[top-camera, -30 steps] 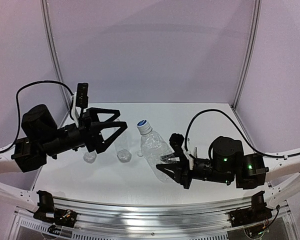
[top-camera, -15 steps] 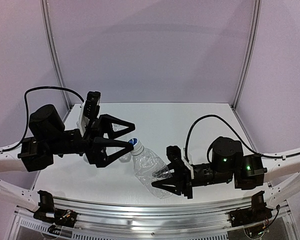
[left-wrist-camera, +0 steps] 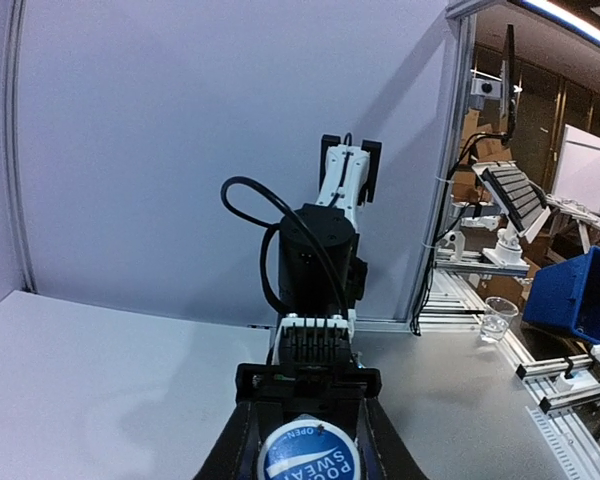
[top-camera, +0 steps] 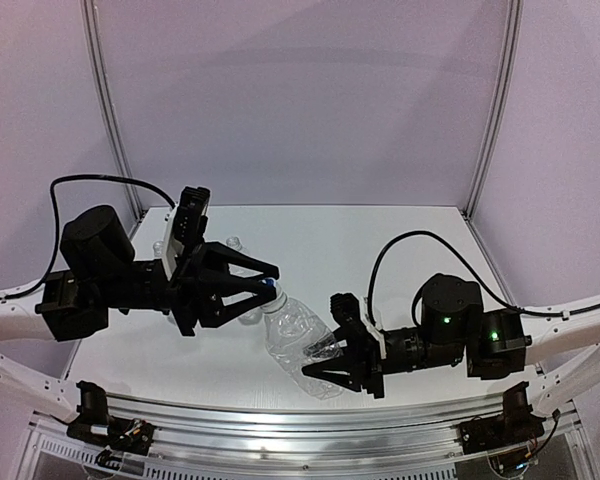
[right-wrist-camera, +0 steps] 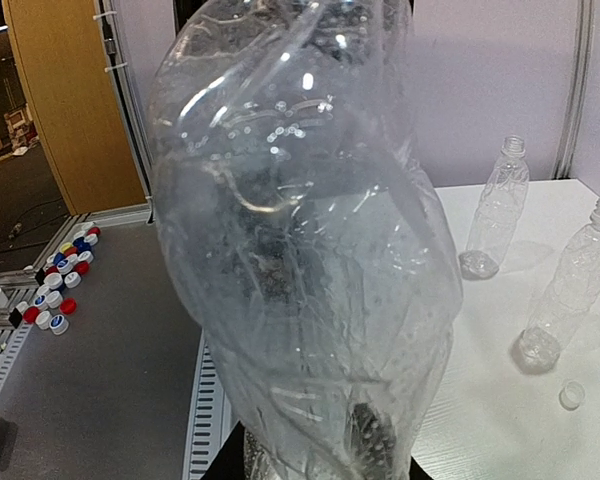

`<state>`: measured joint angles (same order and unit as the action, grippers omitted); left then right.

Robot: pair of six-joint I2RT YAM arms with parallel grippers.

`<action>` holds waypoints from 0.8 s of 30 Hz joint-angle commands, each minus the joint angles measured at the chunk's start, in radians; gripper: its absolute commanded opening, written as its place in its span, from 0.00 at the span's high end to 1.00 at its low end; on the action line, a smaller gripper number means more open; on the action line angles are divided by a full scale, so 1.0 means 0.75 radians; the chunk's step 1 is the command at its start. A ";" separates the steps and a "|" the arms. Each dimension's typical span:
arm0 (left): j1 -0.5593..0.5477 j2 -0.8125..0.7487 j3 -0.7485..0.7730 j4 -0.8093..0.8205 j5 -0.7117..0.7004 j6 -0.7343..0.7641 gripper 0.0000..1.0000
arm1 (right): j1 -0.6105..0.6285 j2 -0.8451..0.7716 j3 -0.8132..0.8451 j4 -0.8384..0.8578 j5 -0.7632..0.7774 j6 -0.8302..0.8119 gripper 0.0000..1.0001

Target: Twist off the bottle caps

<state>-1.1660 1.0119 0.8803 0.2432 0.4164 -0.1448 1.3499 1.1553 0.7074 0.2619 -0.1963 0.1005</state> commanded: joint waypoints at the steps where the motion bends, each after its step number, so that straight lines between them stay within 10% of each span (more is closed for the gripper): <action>1: -0.011 0.044 0.059 -0.067 -0.040 0.026 0.81 | 0.004 -0.025 -0.003 0.024 0.004 -0.012 0.73; 7: -0.043 0.078 0.119 -0.140 -0.245 -0.006 0.87 | 0.004 -0.056 -0.024 0.025 0.201 -0.009 0.73; 15: -0.116 0.212 0.164 -0.227 -1.115 -0.392 0.88 | 0.002 0.043 0.025 -0.084 1.043 0.027 0.76; 24: -0.125 0.305 0.194 -0.282 -1.277 -0.528 0.87 | 0.003 0.085 0.062 -0.122 1.056 0.039 0.76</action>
<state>-1.2575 1.2446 1.0180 0.1024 -0.4267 -0.5148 1.3567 1.2327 0.7193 0.1669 0.4976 0.0963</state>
